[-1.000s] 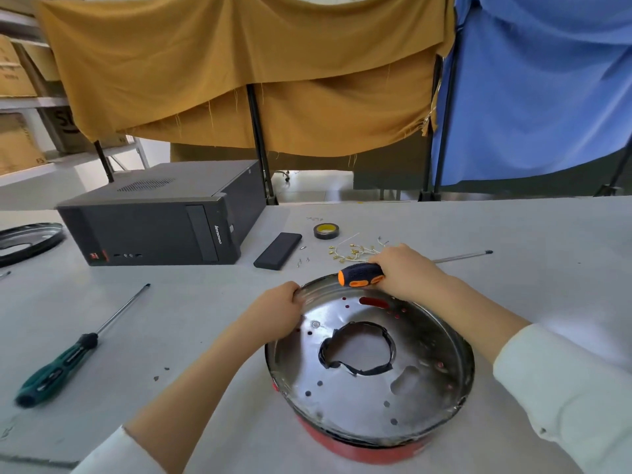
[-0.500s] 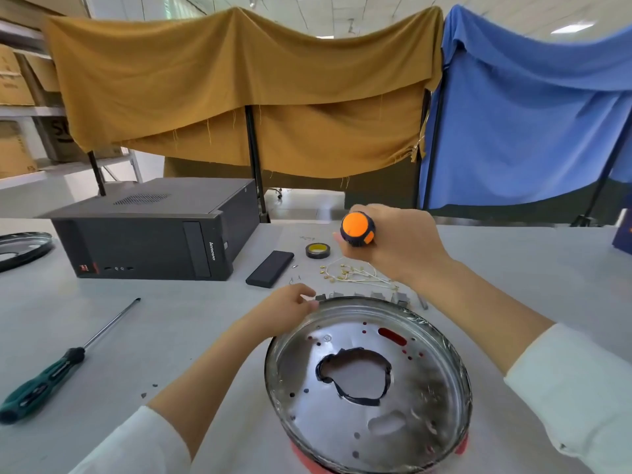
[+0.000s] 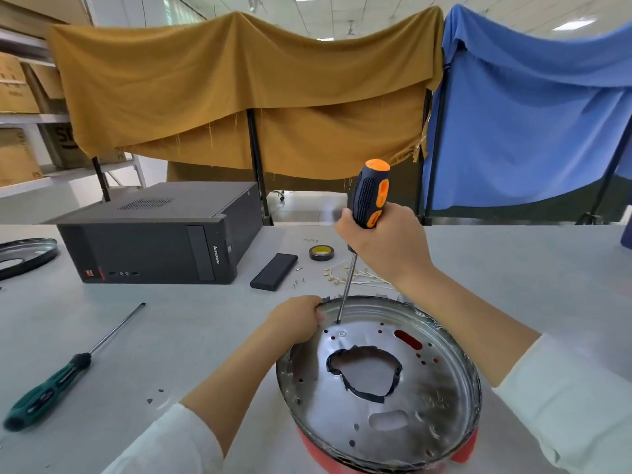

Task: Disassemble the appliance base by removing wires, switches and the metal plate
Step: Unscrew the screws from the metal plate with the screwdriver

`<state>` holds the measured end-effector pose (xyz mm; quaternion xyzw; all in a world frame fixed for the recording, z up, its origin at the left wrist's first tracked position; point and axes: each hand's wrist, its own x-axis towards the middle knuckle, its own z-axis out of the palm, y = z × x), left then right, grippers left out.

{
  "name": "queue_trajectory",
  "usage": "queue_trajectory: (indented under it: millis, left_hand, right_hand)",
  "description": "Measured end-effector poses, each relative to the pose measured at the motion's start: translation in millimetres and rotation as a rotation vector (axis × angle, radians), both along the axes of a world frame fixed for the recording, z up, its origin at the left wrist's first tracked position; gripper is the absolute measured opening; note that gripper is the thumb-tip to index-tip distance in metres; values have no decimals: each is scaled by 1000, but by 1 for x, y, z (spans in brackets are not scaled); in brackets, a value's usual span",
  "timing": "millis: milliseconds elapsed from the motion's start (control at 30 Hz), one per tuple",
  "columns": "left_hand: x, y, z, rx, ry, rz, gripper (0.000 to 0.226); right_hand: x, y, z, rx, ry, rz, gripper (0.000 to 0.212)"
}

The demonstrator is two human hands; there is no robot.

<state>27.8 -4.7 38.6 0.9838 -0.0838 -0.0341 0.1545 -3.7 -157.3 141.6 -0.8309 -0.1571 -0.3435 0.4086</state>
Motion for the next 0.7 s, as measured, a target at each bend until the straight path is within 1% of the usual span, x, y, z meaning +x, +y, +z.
queue_trajectory:
  millis: [67,167,267,333,467,700]
  left_hand:
    - [1,-8,1,48,-37,40,20]
    - [-2,-17,-4,31,-101,97,21]
    - [-4,-18,-7,56,-147,71,12]
    - [-4,-19,-7,73,-162,48,10]
    - [-5,-20,-7,91,-173,35,14]
    - [-5,-20,-8,102,-191,35,14]
  right_hand:
    - [3,-3,-5,6,17,-35,40]
    - [9,-6,-11,21,2,-77,41]
    - [14,-10,-13,12,-21,-120,40]
    - [17,-11,-13,11,-40,-131,36]
    - [21,-11,-15,-3,-51,-124,35]
    - [20,-6,-18,-35,-46,-124,38]
